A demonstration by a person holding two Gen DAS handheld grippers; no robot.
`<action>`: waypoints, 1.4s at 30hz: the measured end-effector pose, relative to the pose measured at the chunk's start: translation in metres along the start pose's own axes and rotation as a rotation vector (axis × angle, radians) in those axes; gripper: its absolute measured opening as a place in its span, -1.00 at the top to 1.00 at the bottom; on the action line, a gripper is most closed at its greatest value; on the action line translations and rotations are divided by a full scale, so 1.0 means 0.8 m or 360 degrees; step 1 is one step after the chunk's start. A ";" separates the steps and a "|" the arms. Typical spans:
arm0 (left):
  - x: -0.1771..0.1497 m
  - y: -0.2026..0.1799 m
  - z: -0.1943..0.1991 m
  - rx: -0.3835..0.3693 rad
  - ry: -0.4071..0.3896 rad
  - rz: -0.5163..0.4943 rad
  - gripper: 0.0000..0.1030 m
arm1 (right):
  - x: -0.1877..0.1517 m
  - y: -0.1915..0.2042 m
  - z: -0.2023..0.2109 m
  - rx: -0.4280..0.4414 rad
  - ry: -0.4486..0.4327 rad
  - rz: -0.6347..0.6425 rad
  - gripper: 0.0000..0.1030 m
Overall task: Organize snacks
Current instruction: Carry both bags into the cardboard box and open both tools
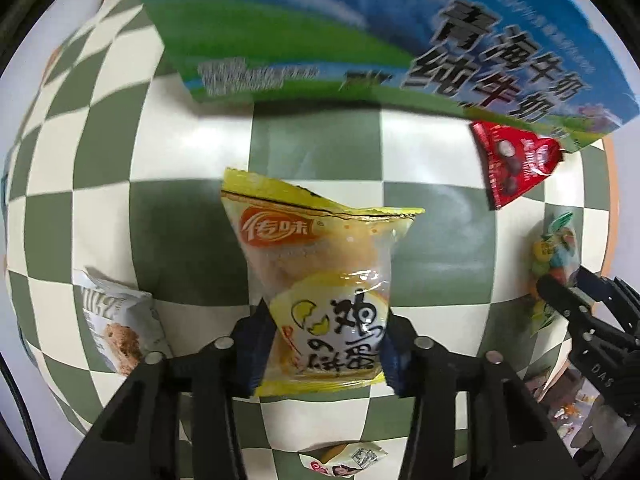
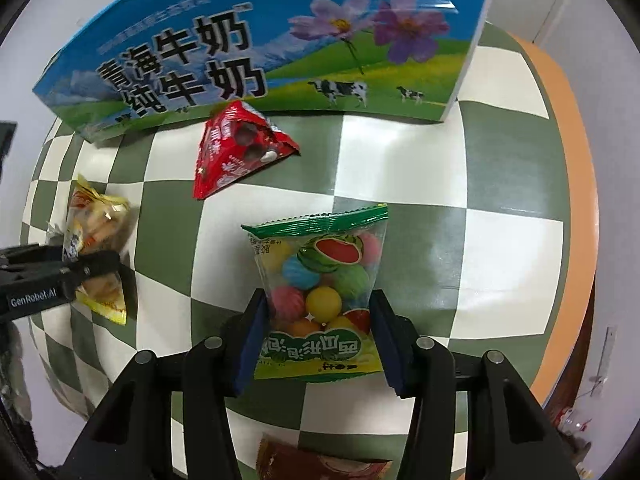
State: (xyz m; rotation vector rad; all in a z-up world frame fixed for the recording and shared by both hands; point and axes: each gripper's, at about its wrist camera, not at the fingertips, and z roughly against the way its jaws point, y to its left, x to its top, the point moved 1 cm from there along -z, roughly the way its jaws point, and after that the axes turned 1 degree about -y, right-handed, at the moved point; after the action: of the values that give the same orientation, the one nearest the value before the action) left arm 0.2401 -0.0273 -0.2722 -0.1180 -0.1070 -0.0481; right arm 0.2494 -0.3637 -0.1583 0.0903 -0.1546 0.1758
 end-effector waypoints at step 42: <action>0.167 -0.021 0.218 -0.0145 -0.0279 -0.0014 0.48 | 0.154 0.067 0.167 0.0607 -0.0453 -0.0093 0.04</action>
State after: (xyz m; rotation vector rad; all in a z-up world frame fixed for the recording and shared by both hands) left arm 0.3539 -0.0284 -0.0831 -0.2128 -0.2806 -0.0517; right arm 0.3406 -0.3045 -0.0032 0.5002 -0.4012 0.1317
